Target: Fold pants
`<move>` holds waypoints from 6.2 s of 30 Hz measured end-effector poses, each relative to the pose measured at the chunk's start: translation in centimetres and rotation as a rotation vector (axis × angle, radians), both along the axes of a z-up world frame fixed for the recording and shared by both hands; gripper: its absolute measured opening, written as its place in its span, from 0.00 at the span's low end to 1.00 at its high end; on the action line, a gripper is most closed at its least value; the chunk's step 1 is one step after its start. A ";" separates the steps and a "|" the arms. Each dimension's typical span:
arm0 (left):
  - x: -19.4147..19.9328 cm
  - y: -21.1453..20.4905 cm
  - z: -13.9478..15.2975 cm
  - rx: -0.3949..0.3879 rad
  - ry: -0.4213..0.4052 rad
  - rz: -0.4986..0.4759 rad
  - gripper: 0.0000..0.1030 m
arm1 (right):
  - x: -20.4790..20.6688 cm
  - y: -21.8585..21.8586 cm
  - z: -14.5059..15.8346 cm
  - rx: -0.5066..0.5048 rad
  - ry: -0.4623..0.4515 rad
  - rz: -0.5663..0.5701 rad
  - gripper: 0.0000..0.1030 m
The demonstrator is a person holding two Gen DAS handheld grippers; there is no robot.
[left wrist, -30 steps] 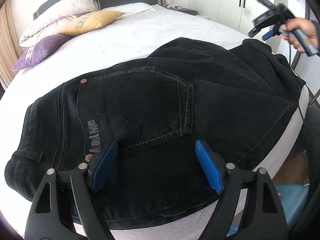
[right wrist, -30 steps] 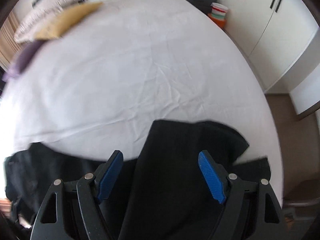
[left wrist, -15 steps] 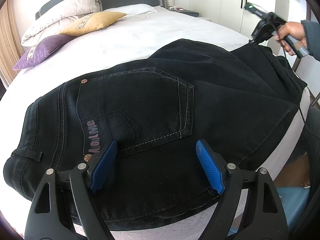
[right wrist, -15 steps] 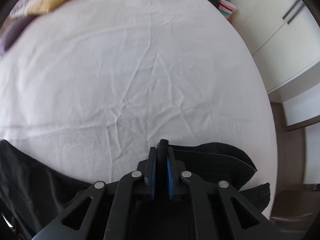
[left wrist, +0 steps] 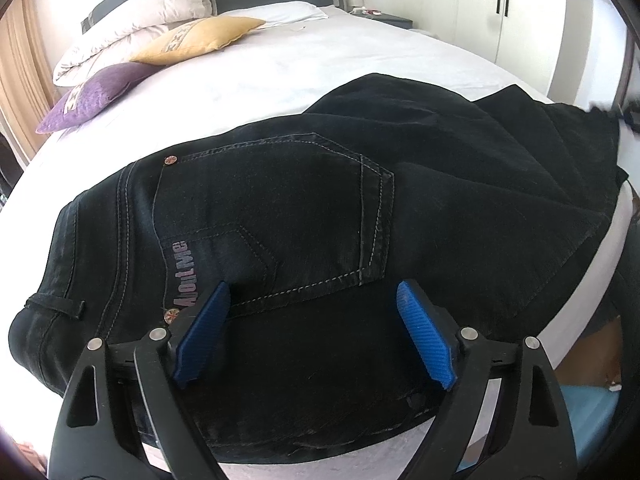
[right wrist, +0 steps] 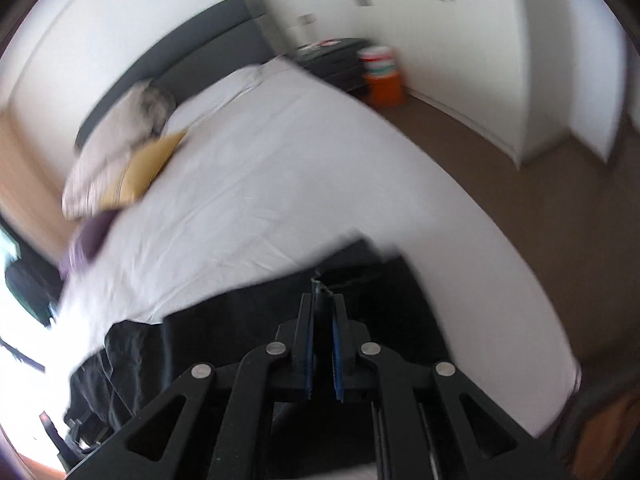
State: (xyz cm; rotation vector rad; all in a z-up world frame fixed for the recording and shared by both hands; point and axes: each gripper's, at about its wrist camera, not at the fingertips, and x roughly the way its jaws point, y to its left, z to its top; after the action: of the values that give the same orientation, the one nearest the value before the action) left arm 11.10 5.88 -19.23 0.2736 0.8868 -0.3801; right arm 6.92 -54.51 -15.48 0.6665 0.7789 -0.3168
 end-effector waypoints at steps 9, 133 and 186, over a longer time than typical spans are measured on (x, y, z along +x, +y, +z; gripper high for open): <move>0.7 -0.9 0.0 0.023 0.014 0.053 0.88 | -5.0 -2.0 -5.4 0.178 -0.031 -0.116 0.08; 1.3 -10.3 1.9 -0.152 0.080 0.099 0.92 | -2.4 1.1 -10.5 0.647 -0.225 0.164 0.26; 0.2 -16.5 3.1 -0.332 0.183 -0.004 0.92 | -3.6 -2.3 -11.8 0.845 -0.330 -0.184 0.11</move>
State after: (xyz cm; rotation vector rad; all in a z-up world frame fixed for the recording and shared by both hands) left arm 11.27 -10.60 -16.10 -0.0667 0.9853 -0.5550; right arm 3.34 -56.83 -27.23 1.5493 0.5121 -0.0218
